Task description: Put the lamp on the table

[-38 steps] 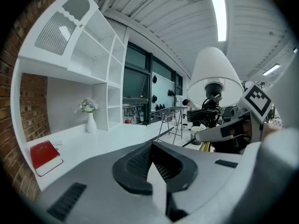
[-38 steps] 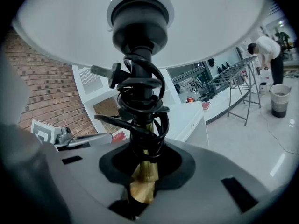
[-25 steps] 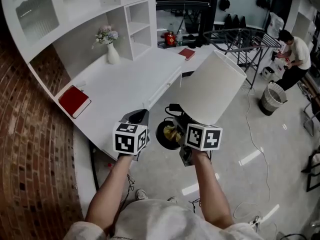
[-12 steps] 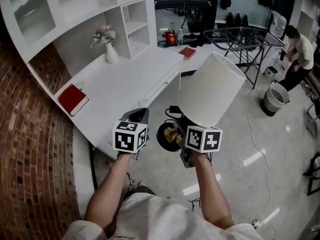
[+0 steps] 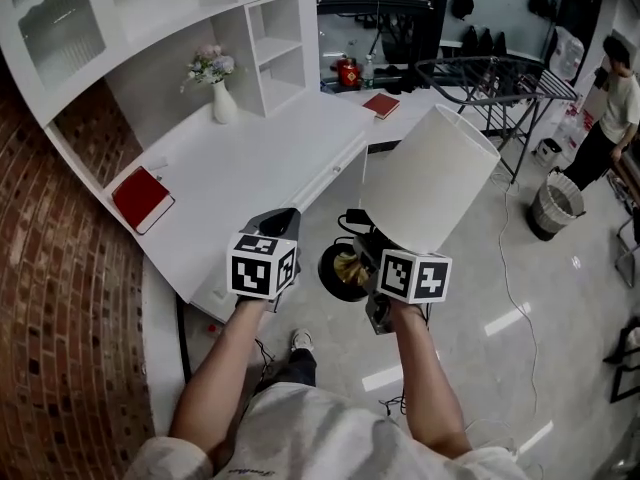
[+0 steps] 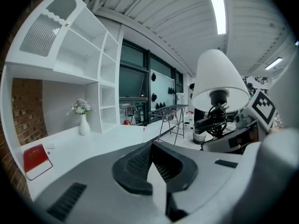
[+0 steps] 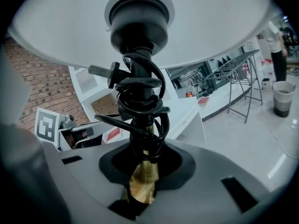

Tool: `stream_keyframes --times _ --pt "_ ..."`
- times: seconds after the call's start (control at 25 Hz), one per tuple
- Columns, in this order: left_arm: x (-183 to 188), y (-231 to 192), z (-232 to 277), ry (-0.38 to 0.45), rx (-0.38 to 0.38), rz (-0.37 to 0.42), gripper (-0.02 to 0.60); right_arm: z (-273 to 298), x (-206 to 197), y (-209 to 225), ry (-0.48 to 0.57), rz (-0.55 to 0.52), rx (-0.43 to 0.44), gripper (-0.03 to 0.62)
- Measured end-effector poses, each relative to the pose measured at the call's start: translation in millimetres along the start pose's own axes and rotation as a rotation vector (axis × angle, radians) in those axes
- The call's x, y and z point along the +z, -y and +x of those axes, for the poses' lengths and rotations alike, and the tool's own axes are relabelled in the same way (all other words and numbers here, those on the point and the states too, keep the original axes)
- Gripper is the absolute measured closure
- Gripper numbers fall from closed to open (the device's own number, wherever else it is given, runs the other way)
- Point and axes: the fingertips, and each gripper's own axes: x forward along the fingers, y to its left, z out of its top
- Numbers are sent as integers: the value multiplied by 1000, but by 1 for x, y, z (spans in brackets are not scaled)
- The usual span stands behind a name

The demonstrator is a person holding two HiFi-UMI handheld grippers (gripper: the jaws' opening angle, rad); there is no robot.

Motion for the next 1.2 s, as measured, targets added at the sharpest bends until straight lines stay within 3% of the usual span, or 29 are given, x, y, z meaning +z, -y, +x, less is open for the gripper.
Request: stream_keyframes --times 0.44,1.2 --pt "24 -72 65 -12 9 -18 588 83 46 17 -19 19 -5 510" --pt "49 -201 134 -25 11 -59 588 213 118 -2 -34 8 3 514"
